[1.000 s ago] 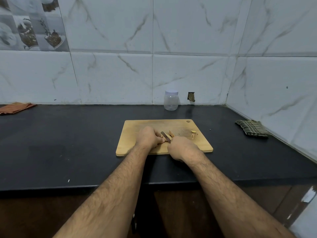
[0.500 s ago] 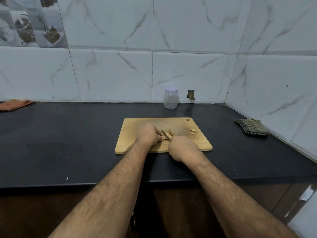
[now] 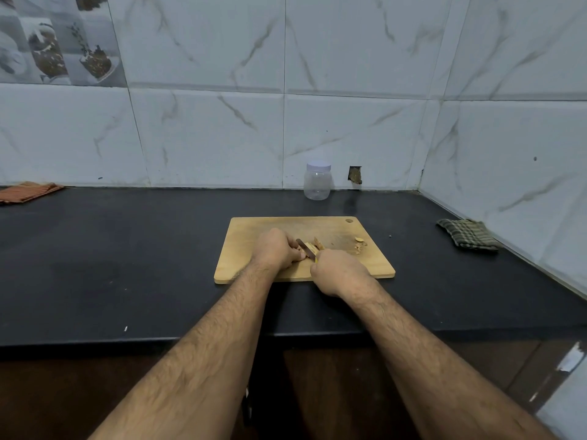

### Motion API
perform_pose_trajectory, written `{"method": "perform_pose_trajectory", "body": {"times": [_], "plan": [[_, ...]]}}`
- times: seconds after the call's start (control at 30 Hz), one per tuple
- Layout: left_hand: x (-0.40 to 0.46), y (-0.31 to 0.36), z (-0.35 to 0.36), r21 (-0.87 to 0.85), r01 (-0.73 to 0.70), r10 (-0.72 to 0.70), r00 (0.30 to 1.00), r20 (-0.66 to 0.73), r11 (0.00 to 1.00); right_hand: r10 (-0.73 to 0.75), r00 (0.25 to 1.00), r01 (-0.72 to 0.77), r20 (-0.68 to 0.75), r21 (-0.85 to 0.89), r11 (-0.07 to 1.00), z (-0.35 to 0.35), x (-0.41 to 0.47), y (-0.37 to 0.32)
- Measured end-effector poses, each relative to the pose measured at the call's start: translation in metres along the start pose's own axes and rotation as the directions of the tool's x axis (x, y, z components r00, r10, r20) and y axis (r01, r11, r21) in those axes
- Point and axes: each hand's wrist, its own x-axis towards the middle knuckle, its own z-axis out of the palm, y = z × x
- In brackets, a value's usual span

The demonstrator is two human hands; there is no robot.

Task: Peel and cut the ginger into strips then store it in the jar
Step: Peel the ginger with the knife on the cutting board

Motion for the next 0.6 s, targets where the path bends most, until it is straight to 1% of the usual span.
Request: {"method": "perform_pose_trajectory", "body": {"times": [0.27, 0.6], "plan": [[0.001, 0.001, 0.0, 0.04, -0.005, 0.005, 1.0, 0.011, 0.999, 0.001, 1.0, -0.001, -0.006, -0.051, 0.999, -0.002, -0.007, -0.007], [0.002, -0.001, 0.003, 0.002, 0.016, -0.016, 1.0, -0.003, 1.0, 0.022, 0.999, -0.023, -0.026, -0.06, 0.998, 0.0, -0.013, -0.011]]}}
